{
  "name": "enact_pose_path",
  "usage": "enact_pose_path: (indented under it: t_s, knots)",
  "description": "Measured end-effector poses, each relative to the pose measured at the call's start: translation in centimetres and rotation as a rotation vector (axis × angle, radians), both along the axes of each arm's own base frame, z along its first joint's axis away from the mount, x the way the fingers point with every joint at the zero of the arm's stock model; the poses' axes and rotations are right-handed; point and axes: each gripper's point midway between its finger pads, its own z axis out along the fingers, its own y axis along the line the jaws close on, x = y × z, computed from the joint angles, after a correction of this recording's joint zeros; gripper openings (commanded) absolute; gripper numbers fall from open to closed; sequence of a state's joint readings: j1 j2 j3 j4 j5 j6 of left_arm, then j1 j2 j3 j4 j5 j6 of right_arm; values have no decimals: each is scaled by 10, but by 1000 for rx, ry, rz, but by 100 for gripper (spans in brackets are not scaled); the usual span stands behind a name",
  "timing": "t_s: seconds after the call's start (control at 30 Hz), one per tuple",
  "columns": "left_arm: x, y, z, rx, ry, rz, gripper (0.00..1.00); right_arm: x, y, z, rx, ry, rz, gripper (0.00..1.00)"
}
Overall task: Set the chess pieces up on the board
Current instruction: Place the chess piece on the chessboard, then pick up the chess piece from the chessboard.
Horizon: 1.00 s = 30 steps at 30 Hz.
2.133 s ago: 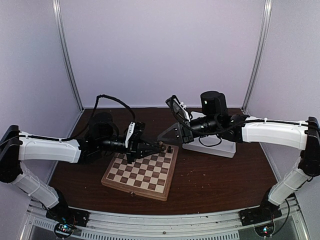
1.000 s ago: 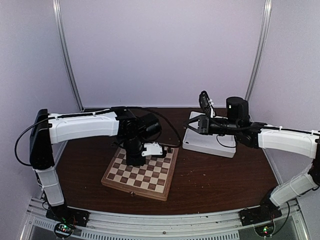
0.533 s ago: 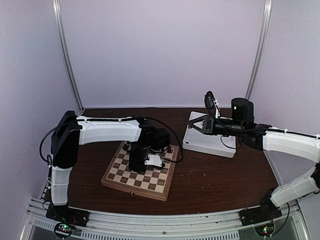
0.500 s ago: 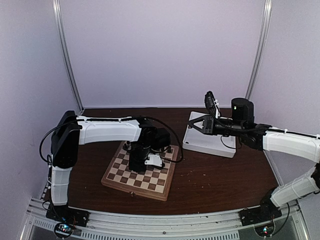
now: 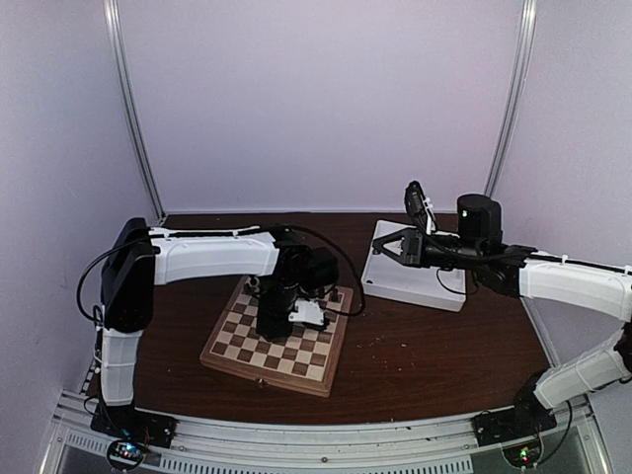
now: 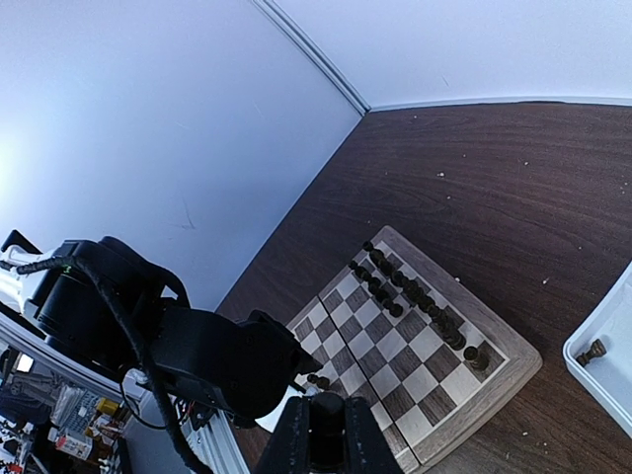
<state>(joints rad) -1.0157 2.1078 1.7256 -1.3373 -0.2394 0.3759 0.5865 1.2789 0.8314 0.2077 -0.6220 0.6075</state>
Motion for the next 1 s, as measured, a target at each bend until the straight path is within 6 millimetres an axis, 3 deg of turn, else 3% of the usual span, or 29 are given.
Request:
enact_pose_path:
  t_s: [0.2,0.3,0.37,0.4,0.57,0.7,0.87,1.0]
  knots:
    - [-5,-14,15,-106,11,37,65,2,-2,-3,-16,-2,-12,2]
    - [-8,-22,42,-224,-11,64,77,3,-4,-7,-33,-4,-17,2]
    - [-11,-25,65,-317,-40,83,95,3,-4,-9,-43,-3,-17,2]
    - [-13,-25,77,-373,-61,97,97,3,-4,-10,-47,-5,-17,2]
    - [-13,-18,118,-582,-180,210,98,3,-5,-13,-69,-16,-17,2]
    - [3,-4,130,-679,-306,436,98,4,-7,-16,-89,-31,-21,2]
    - [15,0,122,-744,-334,658,93,1,-2,-28,-151,-49,-25,2]
    - [16,2,102,-732,-317,785,76,-11,15,-47,-215,-54,10,3]
